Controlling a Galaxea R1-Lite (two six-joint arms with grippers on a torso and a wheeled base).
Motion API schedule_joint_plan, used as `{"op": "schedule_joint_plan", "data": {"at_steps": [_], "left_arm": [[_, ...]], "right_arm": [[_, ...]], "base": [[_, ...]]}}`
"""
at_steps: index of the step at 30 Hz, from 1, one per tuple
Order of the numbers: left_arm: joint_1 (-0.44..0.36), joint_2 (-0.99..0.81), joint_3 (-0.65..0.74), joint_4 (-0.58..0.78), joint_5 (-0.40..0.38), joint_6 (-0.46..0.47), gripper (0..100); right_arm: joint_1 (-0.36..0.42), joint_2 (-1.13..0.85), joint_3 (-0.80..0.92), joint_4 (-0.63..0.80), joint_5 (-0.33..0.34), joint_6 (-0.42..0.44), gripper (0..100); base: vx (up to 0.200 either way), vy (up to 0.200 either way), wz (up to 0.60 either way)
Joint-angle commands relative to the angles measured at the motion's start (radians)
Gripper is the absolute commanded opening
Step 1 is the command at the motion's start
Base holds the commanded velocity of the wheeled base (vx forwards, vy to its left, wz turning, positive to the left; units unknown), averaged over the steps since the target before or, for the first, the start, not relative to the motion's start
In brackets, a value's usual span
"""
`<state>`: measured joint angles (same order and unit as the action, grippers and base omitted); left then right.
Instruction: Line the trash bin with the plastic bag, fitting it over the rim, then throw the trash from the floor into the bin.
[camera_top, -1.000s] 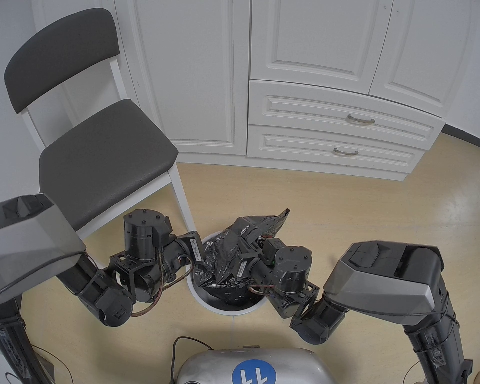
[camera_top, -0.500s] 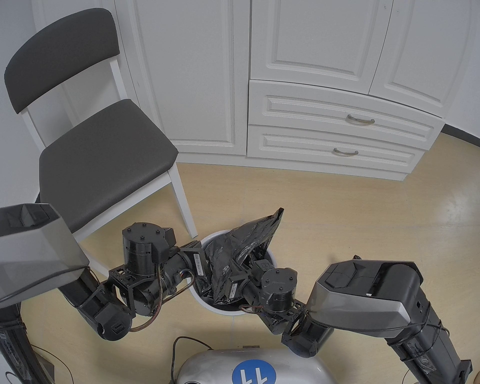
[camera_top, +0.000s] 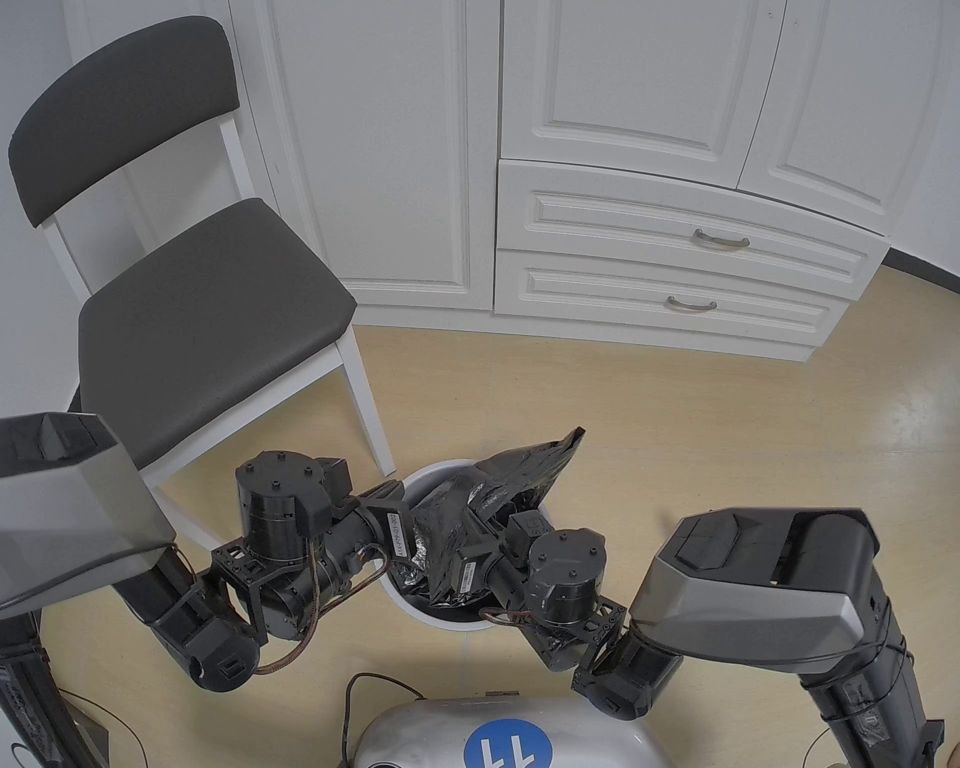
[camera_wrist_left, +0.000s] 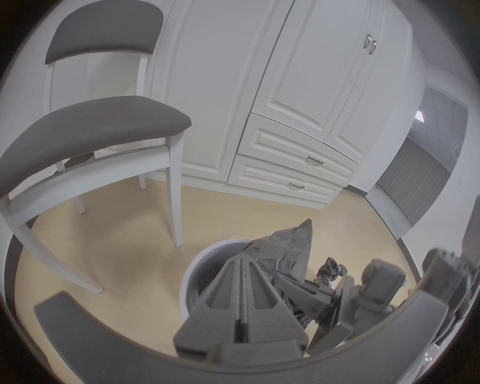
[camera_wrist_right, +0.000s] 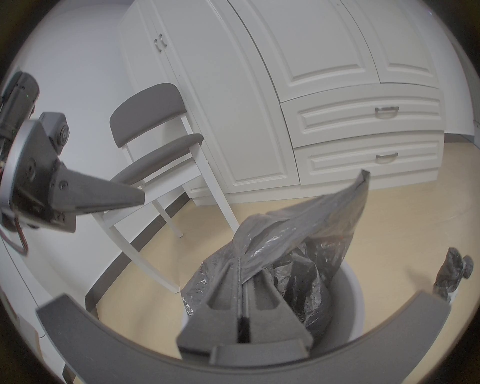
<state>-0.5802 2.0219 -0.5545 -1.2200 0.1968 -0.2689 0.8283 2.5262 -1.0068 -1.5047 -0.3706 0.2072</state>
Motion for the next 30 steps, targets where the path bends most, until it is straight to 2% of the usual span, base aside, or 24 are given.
{"op": "schedule_joint_plan", "data": {"at_steps": [1,5,7,10,12,17,26,30], "left_arm": [[-0.010,-0.006,0.028,-0.018,0.000,0.027,0],[-0.015,-0.005,0.028,-0.016,0.000,0.028,0],[-0.018,-0.005,0.028,-0.015,0.000,0.028,0],[-0.018,-0.005,0.030,-0.015,0.000,0.028,0],[-0.018,-0.003,0.030,-0.015,0.000,0.028,0],[-0.026,0.001,0.030,-0.015,0.000,0.028,0],[-0.033,-0.002,0.030,-0.015,0.000,0.028,0],[-0.035,0.003,0.030,-0.015,0.000,0.028,0]], "right_arm": [[-0.018,-0.098,0.011,0.060,-0.007,-0.009,0],[-0.057,-0.026,-0.044,0.080,-0.017,-0.014,0],[-0.075,0.042,-0.078,0.075,-0.053,-0.063,0],[-0.092,0.092,-0.088,0.055,-0.059,-0.141,0],[-0.086,0.111,-0.082,0.027,-0.059,-0.154,0],[-0.049,0.129,-0.076,0.015,-0.057,-0.150,0],[0.045,0.095,-0.061,-0.025,-0.059,-0.088,0],[0.060,0.125,-0.064,-0.026,-0.057,-0.075,0]], "base": [[0.000,0.000,0.00],[0.000,0.000,0.00],[0.000,0.000,0.00],[0.000,0.000,0.00],[0.000,0.000,0.00],[0.000,0.000,0.00],[0.000,0.000,0.00],[0.000,0.000,0.00]]}}
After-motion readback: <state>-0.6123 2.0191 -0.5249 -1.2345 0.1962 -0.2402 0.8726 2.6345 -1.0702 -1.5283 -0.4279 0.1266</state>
